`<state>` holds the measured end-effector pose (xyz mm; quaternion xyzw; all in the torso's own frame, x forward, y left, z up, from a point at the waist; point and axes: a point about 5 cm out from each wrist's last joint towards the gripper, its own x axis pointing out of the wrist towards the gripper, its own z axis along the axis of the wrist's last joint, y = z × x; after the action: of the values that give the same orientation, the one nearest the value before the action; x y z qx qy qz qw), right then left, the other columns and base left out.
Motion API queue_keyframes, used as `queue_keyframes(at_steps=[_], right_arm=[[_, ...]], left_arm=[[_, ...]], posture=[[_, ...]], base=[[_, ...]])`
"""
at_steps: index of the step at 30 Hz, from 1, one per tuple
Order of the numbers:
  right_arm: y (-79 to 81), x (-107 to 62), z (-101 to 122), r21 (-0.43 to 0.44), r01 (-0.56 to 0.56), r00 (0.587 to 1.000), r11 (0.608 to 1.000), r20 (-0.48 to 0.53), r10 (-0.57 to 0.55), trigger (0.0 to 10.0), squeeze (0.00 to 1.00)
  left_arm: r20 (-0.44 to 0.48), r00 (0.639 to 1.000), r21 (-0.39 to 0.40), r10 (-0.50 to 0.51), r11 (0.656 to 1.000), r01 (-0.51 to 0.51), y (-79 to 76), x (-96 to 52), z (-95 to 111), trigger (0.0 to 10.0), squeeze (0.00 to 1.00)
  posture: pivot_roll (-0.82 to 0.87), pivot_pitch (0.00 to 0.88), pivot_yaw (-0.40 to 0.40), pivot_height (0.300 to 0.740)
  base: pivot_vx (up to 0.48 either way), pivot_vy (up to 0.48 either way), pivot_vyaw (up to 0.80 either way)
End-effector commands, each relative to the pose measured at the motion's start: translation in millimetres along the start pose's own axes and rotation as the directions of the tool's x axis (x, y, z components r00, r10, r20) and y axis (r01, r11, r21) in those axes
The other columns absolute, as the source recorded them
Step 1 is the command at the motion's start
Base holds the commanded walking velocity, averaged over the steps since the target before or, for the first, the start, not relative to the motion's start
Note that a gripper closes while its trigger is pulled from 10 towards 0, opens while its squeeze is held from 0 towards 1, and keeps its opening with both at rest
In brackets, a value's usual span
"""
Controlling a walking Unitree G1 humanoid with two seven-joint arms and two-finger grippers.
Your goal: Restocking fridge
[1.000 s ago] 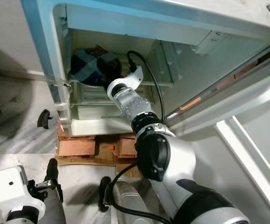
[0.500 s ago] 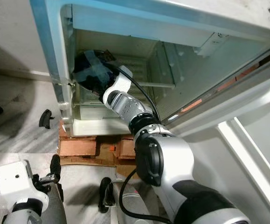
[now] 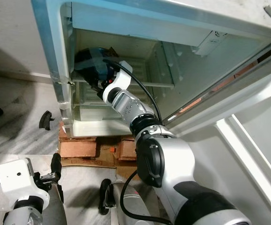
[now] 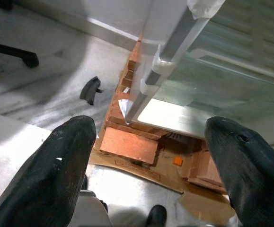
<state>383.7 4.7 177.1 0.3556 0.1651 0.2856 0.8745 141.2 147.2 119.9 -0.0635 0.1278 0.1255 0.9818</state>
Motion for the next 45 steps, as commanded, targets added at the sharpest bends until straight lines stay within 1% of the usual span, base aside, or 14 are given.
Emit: queue_keyframes(at_steps=[1, 2, 3, 6, 7, 8, 9, 11, 16, 18, 28, 37, 41, 45], right_arm=[[2.7, 1.6, -46.7, -0.028, 0.017, 0.995, 0.999, -0.096, -0.02, 10.0, 0.8], [2.7, 1.6, -46.7, -0.028, 0.017, 0.995, 0.999, -0.096, -0.02, 10.0, 0.8], [0.5, 0.6, -49.8, -0.039, 0.025, 0.994, 0.999, -0.105, -0.029, 10.0, 0.6], [-1.8, -0.5, -51.7, -0.042, 0.024, 0.993, 0.999, -0.112, -0.029, 10.0, 0.58], [-3.7, -1.5, -51.8, -0.049, 0.015, 0.992, 0.999, -0.121, -0.021, 10.0, 0.13], [-4.3, -1.8, -51.7, -0.053, 0.011, 0.992, 0.999, -0.124, -0.017, 10.0, 0.13], [-7.2, -3.0, -51.3, -0.086, 0.013, 0.991, 0.996, -0.134, -0.024, 10.0, 0.0], [-14.6, -6.2, -53.0, -0.192, 0.017, 0.982, 0.981, -0.182, -0.053, 10.0, 0.0], [-33.0, -14.6, -54.8, -0.318, 0.041, 0.96, 0.947, -0.251, -0.126, 10.0, 0.0], [-36.0, -16.0, -51.9, -0.324, 0.039, 0.962, 0.945, -0.243, -0.122, 10.0, 0.0], [-33.6, -13.8, -42.1, -0.16, 0.089, 0.981, 0.983, -0.155, -0.114, 10.0, 0.0], [-3.4, 0.6, -29.4, 0.053, 0.077, 0.997, 0.996, -0.037, -0.075, 10.0, 0.0], [8.4, 5.0, -27.1, 0.078, 0.044, 0.999, 0.996, -0.013, -0.044, 10.0, 0.0], [6.5, 3.4, -37.2, -0.015, 0.014, 0.997, 1.0, -0.08, -0.016, 10.0, 0.0]], left_arm=[[-0.017, 1.0, -0.023, -0.006, 1.0, 0.005, -2.6, 1.6, -3.7, 10.0, 0.0], [-0.017, 1.0, -0.023, -0.006, 1.0, 0.005, -2.6, 1.6, -3.7, 10.0, 0.0], [-0.015, 1.0, -0.023, -0.004, 1.0, 0.004, -2.6, 2.0, -3.5, 10.0, 0.0], [-0.012, 1.0, -0.023, -0.003, 1.0, 0.003, -2.5, 3.5, -3.3, 10.0, 0.0], [-0.009, 1.0, -0.023, -0.002, 1.0, 0.002, -2.4, 4.7, -2.8, 10.0, 0.0], [-0.007, 1.0, -0.022, -0.002, 1.0, 0.002, -2.3, 5.8, -2.6, 10.0, 0.0], [-0.003, 1.0, -0.022, -0.004, 1.0, 0.003, -2.2, 6.8, -2.0, 10.0, 0.0], [0.007, 1.0, -0.018, -0.008, 1.0, 0.008, -1.4, 10.6, -0.5, 10.0, 0.0], [0.019, 1.0, -0.014, -0.016, 1.0, 0.016, -0.9, 16.8, 1.3, 10.0, 0.0], [0.024, 1.0, -0.015, -0.019, 1.0, 0.02, -1.9, 18.4, 2.1, 10.0, 0.0], [0.034, 0.999, -0.014, -0.023, 1.0, 0.023, -1.4, 22.7, 3.0, 10.0, 0.0], [0.053, 0.998, -0.006, -0.025, 1.0, 0.025, 0.7, 26.2, 7.9, 10.0, 0.0], [0.061, 0.998, -0.002, -0.026, 1.0, 0.026, 1.2, 29.4, 9.2, 10.0, 0.0], [0.064, 0.998, -0.001, -0.029, 1.0, 0.029, 0.6, 30.6, 9.3, 10.0, 0.0]], posture=[[0.31, 0.244, -0.307, 0.74], [0.31, 0.244, -0.307, 0.74], [0.31, 0.243, -0.308, 0.74], [0.31, 0.239, -0.307, 0.74], [0.31, 0.234, -0.304, 0.74], [0.31, 0.232, -0.303, 0.74], [0.31, 0.232, -0.303, 0.74], [0.3, 0.22, -0.293, 0.74], [0.29, 0.208, -0.287, 0.74], [0.29, 0.203, -0.285, 0.74], [0.29, 0.19, -0.275, 0.74], [0.3, 0.181, -0.267, 0.74], [0.3, 0.176, -0.266, 0.74], [0.3, 0.166, -0.268, 0.74]], base=[[0.0, 0.0, 0.0], [0.0, 0.0, 0.0], [0.0, 0.0, 0.0], [0.0, 0.0, 0.0], [0.0, 0.0, 0.0], [0.0, 0.0, 0.0], [0.0, 0.0, 0.0], [0.0, 0.0, 0.0], [0.0, 0.0, 0.0], [0.0, 0.0, 0.0], [0.0, 0.0, 0.0], [0.0, 0.0, 0.0], [0.0, 0.0, 0.0], [0.0, 0.0, 0.0]])
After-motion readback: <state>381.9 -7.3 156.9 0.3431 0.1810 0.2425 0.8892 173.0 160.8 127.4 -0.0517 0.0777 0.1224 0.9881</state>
